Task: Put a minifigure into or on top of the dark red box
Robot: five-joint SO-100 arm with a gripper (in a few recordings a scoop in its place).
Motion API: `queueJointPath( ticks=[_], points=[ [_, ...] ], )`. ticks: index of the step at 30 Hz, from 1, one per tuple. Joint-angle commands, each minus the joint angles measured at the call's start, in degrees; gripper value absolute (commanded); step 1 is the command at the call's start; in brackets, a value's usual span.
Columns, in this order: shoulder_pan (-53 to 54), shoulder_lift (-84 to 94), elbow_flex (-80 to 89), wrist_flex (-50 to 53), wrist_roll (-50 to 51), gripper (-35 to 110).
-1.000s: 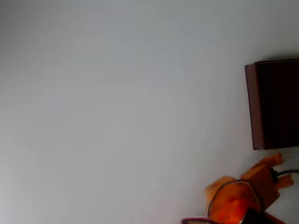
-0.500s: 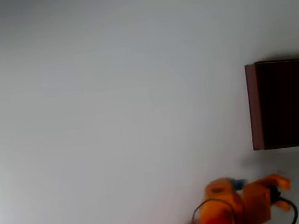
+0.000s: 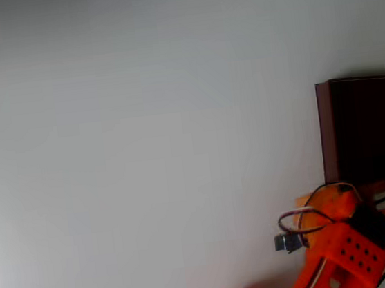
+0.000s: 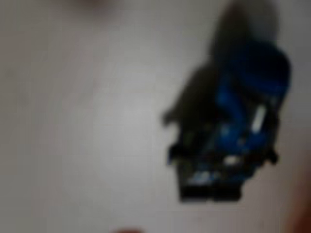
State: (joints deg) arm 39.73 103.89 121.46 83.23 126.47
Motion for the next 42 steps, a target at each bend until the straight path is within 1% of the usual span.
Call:
queueJointPath(
  ticks=[1,12,17,22,30,42],
  points=[
    [2.5,-2.8,-4.3,2.0,-0.7,23],
    [4.9,-4.7,-4.0,1.3,2.6,21],
    [3.4,-2.7,-2.3,0.9,5.9,20],
    [2.2,1.6,4.3,-3.6,8.3,20],
    [-0.3,5.1,7.6,-4.6,12.2,20],
    [-1.5,7.4,11.7,-6.6,14.2,19]
  ],
)
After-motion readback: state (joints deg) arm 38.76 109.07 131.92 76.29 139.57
